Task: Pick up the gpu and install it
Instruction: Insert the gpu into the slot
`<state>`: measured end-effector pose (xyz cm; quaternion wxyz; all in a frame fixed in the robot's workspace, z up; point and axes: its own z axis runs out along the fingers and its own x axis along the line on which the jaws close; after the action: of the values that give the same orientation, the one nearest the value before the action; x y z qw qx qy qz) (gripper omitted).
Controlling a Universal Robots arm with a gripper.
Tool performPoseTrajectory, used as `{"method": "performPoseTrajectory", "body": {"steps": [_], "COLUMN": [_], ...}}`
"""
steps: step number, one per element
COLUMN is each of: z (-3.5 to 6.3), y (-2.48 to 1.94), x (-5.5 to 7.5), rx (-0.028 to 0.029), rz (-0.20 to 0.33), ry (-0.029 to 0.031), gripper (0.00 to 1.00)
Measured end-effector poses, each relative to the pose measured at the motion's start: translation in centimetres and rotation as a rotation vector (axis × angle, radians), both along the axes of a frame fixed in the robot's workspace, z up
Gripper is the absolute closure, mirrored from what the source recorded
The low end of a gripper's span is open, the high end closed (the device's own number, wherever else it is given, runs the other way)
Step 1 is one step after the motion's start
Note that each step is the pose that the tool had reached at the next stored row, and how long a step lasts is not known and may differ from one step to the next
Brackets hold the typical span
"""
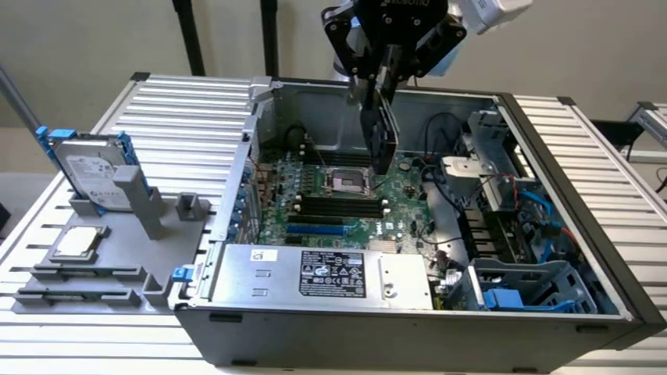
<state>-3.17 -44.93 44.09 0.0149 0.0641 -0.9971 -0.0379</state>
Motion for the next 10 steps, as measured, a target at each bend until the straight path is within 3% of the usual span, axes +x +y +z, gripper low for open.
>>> {"method": "performPoseTrajectory", "body": {"steps": [10], "z": [0.00], "y": [0.00], "x": [0.00], "rx": [0.0000], "rz": [0.182], "ry": [-0.0001], "gripper": [0.73]}}
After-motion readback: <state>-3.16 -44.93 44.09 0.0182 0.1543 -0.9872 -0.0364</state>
